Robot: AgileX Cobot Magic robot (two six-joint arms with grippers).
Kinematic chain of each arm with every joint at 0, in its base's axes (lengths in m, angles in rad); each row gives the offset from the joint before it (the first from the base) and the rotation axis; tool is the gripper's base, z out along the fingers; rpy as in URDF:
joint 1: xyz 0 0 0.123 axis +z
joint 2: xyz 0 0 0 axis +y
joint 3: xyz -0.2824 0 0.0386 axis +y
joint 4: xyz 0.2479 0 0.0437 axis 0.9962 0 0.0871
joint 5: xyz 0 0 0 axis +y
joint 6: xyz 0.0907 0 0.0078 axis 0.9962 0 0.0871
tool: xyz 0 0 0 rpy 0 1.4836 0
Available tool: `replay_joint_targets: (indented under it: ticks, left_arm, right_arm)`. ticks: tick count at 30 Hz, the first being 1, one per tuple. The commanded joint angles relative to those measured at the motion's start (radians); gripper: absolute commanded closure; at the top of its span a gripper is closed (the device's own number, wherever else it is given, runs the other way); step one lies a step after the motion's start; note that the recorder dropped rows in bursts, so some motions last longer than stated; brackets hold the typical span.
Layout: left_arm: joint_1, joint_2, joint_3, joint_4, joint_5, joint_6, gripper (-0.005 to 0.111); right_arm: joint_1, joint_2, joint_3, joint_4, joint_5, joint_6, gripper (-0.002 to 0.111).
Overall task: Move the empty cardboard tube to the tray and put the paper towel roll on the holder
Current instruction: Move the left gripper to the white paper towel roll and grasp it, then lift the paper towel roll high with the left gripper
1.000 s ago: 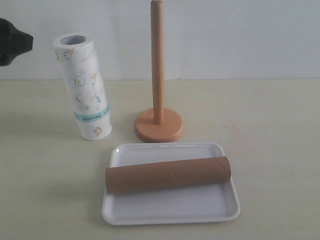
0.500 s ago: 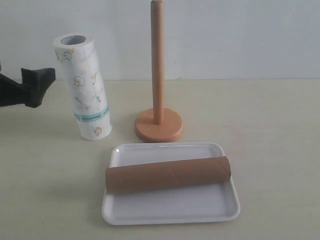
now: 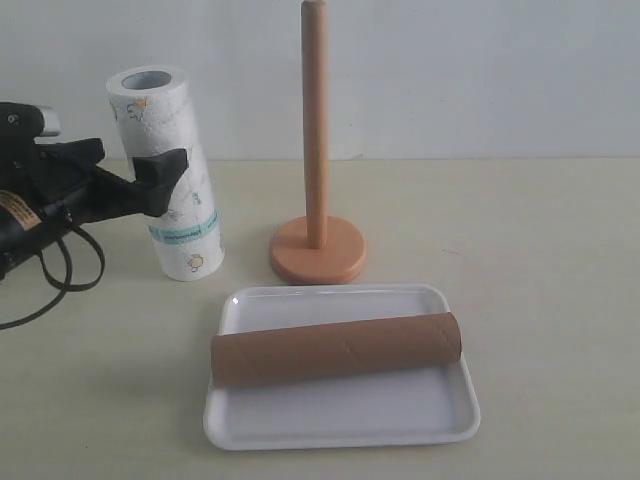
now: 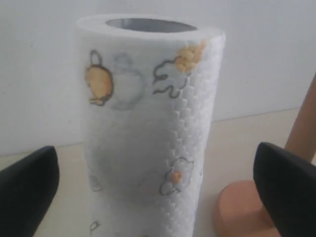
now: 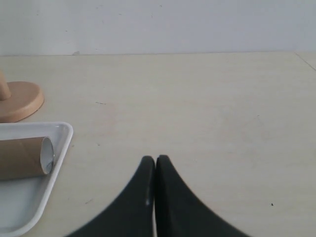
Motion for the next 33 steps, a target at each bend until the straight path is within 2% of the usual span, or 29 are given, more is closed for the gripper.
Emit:
replay_joint_targets:
  ticks: [1, 23, 26, 28, 33]
  left_arm:
    - [-0.003, 0.042, -0.051, 0.043, -0.019, -0.011, -0.003]
    - [-0.003, 0.201, -0.215, 0.037, -0.019, -0.009, -0.003]
    - [-0.003, 0.201, -0.221, 0.037, -0.019, -0.009, 0.000]
    - [-0.003, 0.201, -0.221, 0.028, -0.019, -0.009, 0.011]
    - [-0.003, 0.203, -0.221, -0.006, 0.012, -0.009, 0.056]
  right_arm:
    - [-0.003, -0.005, -0.001, -0.003, -0.012, -0.005, 0.108]
    - [-0.003, -0.005, -0.001, -0.003, -0.012, -0.003, 0.108]
    - [-0.003, -0.005, -0.001, -0.003, -0.012, -0.003, 0.108]
    - [-0.003, -0.005, -0.001, -0.003, -0.012, -0.003, 0.108]
    - [-0.003, -0.005, -0.001, -0.003, -0.012, -0.003, 0.108]
